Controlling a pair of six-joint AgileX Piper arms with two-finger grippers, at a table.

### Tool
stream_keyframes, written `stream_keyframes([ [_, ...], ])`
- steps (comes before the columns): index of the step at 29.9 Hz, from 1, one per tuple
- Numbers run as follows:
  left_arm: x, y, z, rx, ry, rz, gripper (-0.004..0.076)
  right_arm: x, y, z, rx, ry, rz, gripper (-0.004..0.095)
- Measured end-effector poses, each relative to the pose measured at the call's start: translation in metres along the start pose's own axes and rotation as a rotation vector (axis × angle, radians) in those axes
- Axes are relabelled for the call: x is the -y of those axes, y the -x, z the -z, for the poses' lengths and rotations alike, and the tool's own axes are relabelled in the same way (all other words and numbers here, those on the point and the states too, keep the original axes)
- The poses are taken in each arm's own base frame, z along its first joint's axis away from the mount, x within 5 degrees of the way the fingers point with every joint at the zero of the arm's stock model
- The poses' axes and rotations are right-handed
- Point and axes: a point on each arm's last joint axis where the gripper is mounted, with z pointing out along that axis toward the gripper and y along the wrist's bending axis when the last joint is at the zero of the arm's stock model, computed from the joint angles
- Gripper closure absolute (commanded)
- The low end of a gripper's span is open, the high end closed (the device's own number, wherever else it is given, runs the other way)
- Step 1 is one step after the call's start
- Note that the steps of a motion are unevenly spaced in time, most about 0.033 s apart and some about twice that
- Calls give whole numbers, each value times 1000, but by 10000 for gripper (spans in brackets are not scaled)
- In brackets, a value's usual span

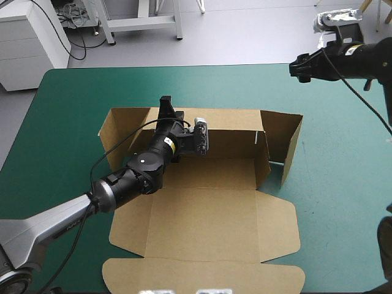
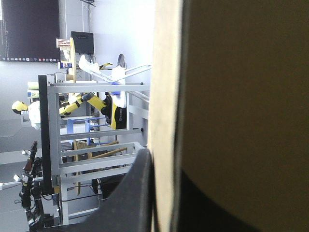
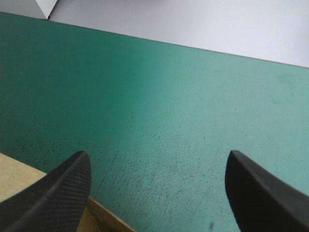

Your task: Fold the box

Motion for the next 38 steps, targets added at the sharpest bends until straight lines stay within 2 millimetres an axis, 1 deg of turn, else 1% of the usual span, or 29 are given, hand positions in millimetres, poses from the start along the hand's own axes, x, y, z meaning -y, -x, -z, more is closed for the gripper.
stream_keyframes([
  [3,0,0,0,0,0,5,734,7,-6,-35,-70,39,-39,193],
  [6,0,0,0,0,1,6,734,13,-18,-71,-159,78,-88,193],
  [8,0,0,0,0,1,6,734,16,-26,-88,-220,101,-109,193],
  [11,0,0,0,0,1,5,734,18,-37,-105,-309,129,-128,193],
  [13,0,0,0,-1,1,5,734,18,-42,-110,-345,138,-137,193],
  [17,0,0,0,-1,1,5,734,18,-45,-111,-363,141,-150,193],
  [23,0,0,0,-3,2,6,734,15,-58,-104,-404,133,-158,193],
  [31,0,0,0,-5,3,5,734,4,-89,-79,-454,153,-95,193],
  [36,0,0,0,-6,3,5,734,-9,-104,-61,-372,204,-49,193],
  [38,0,0,0,-6,3,5,734,-14,-114,-59,-337,238,-32,193],
])
